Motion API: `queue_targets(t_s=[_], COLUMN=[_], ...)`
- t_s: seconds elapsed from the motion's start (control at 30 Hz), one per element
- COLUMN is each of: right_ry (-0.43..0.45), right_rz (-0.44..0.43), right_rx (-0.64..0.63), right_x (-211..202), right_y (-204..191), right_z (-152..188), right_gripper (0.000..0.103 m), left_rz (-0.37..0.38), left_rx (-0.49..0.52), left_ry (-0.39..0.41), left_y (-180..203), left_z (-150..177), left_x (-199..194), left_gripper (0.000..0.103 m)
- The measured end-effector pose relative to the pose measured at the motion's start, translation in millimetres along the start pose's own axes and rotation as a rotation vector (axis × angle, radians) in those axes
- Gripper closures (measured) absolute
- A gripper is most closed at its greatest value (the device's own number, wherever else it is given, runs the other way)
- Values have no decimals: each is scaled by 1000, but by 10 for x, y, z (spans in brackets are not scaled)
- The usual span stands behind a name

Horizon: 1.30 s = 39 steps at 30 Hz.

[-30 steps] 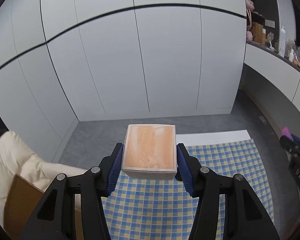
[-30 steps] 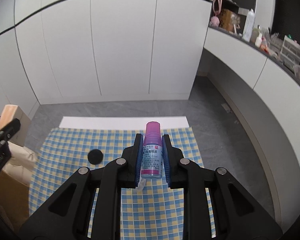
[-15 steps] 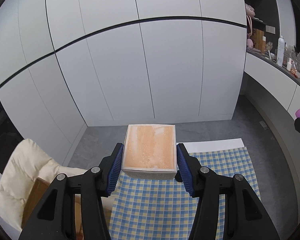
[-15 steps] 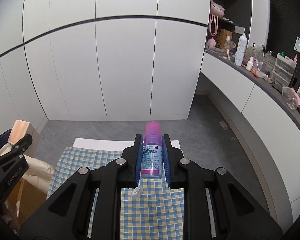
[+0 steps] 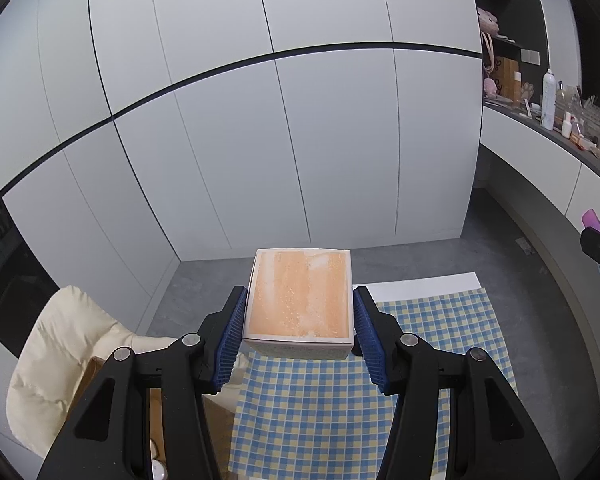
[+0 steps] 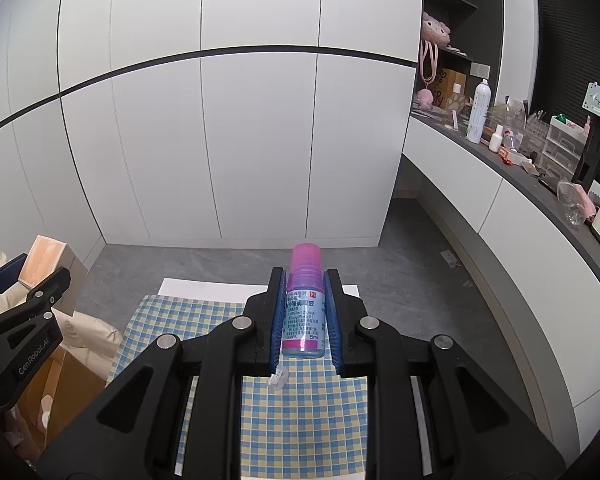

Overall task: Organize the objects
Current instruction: 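Carry the cube with the left tool while the right tool carries the bottle toward the box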

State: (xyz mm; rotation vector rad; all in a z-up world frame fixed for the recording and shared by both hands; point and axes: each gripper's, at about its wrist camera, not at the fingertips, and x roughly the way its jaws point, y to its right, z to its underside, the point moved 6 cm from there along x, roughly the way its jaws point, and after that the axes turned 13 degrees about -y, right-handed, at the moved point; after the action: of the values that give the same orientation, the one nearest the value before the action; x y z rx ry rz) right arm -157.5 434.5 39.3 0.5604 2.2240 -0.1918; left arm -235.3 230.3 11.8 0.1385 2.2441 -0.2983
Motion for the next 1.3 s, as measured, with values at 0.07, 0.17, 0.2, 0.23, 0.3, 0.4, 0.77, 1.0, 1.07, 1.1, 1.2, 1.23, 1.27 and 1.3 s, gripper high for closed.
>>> queue_targets(t_s=[0.07, 0.17, 0.2, 0.23, 0.3, 0.4, 0.77, 1.0, 1.07, 1.1, 1.2, 1.23, 1.27, 1.3], right_ry=[-3, -9, -13, -16, -16, -12, -9, -9, -11, -12, -13, -13, -13, -15], right_rz=[-2, -6, -10, -12, -12, -24, -56, -84, -94, -96, -103, -102, -101, -101], right_rx=[0, -1, -1, 0, -2, -7, -21, -44, -46, -47, -59, -66, -74, -80], right_x=[-11, -12, -14, -16, -29, -64, -287, -465, -512, -533, -592, -607, -624, -638], right_y=[-3, -7, -6, -4, -4, -8, -39, -67, -63, -65, -71, -80, -93, -100], right_z=[24, 53, 62, 75, 94, 126, 315, 514, 584, 611, 717, 749, 785, 823], right_gripper=[83, 83, 83, 83, 83, 83, 83, 83, 83, 83, 83, 83, 83, 83], left_rz=[-2, 0, 0, 0, -1, -9, -26, -35, -35, -29, -28, -29, -36, -46], left_rx=[5, 10, 11, 10, 1, -16, -29, -31, -36, -37, -35, -32, -29, -24], left_ry=[-4, -6, -7, -9, -5, 7, 0, -1, -3, -6, -4, 2, 9, 14], left_y=[9, 19, 16, 12, -12, -77, -165, -223, -253, -265, -286, -289, -290, -297], left_z=[24, 51, 59, 66, 78, 102, 323, 560, 630, 674, 768, 791, 809, 820], left_x=[-2, -10, -11, -20, -54, -127, -348, -526, -575, -609, -694, -728, -761, -790], left_gripper=[50, 50, 50, 50, 50, 50, 50, 50, 50, 50, 50, 50, 50, 50])
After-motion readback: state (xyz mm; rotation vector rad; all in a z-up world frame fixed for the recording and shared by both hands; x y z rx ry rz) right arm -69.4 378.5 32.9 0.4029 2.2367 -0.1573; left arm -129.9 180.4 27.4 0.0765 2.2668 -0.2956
